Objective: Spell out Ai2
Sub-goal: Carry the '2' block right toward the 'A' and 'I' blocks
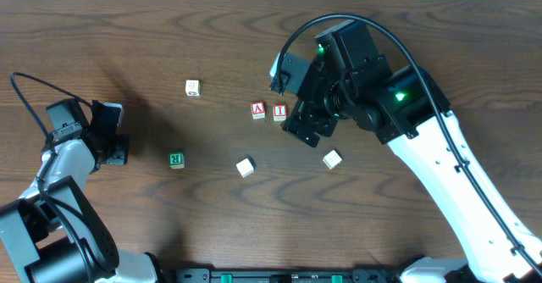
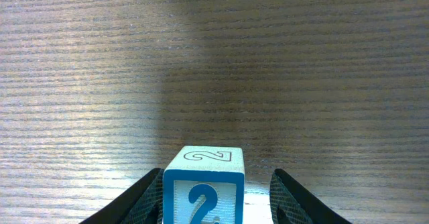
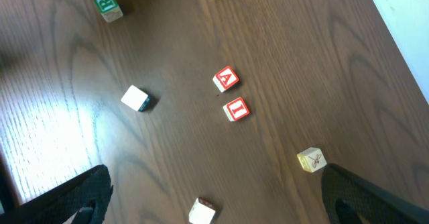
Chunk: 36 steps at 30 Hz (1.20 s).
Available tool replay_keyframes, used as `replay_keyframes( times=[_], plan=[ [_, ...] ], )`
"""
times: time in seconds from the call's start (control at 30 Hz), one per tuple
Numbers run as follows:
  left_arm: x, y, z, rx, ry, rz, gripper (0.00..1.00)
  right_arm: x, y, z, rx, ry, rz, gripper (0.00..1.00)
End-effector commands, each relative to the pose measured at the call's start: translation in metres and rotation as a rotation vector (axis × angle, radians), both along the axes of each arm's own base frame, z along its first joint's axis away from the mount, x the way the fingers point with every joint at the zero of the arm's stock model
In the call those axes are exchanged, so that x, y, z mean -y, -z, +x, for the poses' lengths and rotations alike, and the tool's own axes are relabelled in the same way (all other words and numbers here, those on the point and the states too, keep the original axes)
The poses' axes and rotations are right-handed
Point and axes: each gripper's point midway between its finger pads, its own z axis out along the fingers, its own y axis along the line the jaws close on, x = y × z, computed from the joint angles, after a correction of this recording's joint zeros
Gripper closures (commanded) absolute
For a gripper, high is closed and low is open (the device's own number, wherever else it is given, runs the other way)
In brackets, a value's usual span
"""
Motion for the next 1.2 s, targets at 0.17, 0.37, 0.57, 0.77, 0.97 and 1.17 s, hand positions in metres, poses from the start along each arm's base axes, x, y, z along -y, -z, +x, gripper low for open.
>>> replay_keyframes(
  times=[0.17, 0.37, 0.57, 0.77, 0.97, 1.17],
  plan=[
    [0.000, -0.003, 0.006, 0.012, 0.004, -0.006, 0.57, 0.002, 0.003, 0.003, -0.005, 0.013, -0.003, 0.01],
    [0.000, -0.003, 0.006, 0.013, 0.004, -0.006, 0.67, 0.002, 0.003, 0.003, -0.005, 0.013, -0.003, 0.01],
    [-0.001, -0.004, 0.007, 0.019, -0.025, -0.016, 0.72, 0.004, 0.001, 0.008, 0.017, 0.027, -0.013, 0.01],
    [0.010, -0.027, 0.028, 0.112, -0.238, -0.190, 0.91, 0.007, -0.017, 0.019, 0.079, 0.099, 0.010, 0.01],
    [0.058, -0.085, 0.061, 0.188, -0.161, -0.310, 0.94, 0.030, -0.066, 0.022, 0.163, 0.231, 0.091, 0.01],
    [0.159, -0.123, 0.093, 0.237, 0.079, -0.332, 0.95, 0.082, -0.109, 0.002, 0.233, 0.369, 0.168, 0.01]
  ],
)
